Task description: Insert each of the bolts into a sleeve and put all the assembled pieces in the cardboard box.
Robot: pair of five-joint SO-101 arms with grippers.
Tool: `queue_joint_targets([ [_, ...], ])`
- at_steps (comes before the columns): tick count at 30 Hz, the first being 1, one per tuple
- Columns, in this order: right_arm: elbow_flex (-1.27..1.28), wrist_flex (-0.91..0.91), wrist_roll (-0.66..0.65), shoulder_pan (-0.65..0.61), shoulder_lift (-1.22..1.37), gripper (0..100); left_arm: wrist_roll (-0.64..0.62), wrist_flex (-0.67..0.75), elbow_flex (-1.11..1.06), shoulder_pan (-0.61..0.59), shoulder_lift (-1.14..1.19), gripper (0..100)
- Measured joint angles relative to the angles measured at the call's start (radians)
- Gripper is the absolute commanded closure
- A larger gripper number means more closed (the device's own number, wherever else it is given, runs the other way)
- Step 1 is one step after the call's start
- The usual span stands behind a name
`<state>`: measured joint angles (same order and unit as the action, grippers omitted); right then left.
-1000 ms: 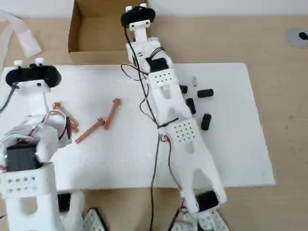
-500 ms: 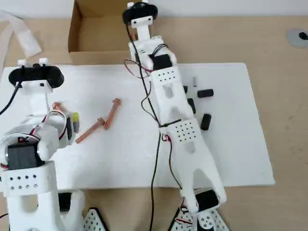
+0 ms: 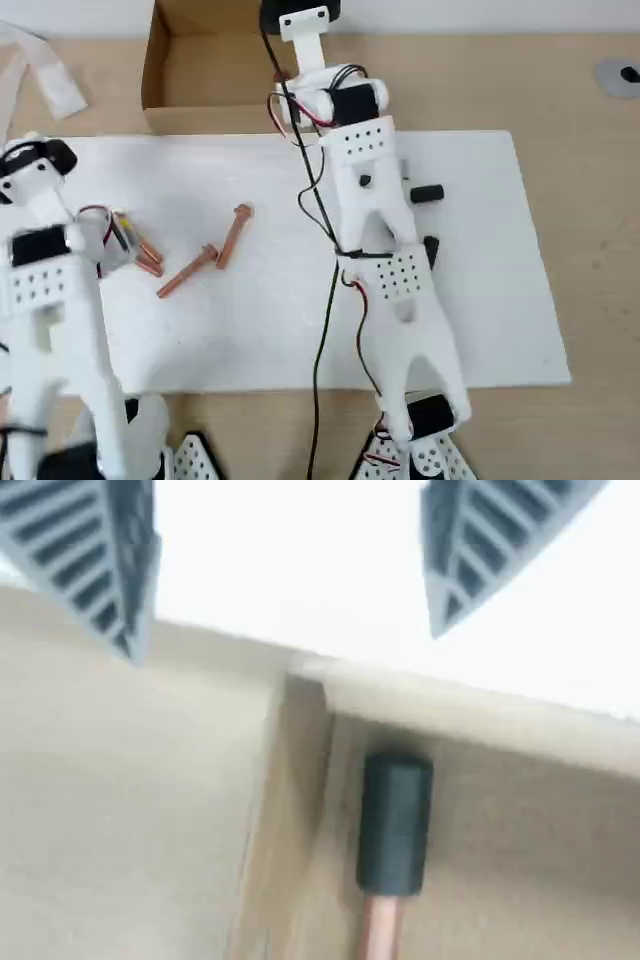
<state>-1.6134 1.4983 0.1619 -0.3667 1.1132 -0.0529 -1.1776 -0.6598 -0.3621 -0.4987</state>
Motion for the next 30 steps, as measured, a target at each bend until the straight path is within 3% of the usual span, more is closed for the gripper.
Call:
queue_joint_targets([
  [11, 0.000, 0.087, 0.000, 0.000, -0.012, 78.1, -0.098, 0.020, 0.215, -0.002, 0.304, 82],
  [30, 0.000, 0.092, 0.000, 0.000, -0.012, 78.1, -0.164, 0.195, 0.233, 0.026, 0.503, 82],
])
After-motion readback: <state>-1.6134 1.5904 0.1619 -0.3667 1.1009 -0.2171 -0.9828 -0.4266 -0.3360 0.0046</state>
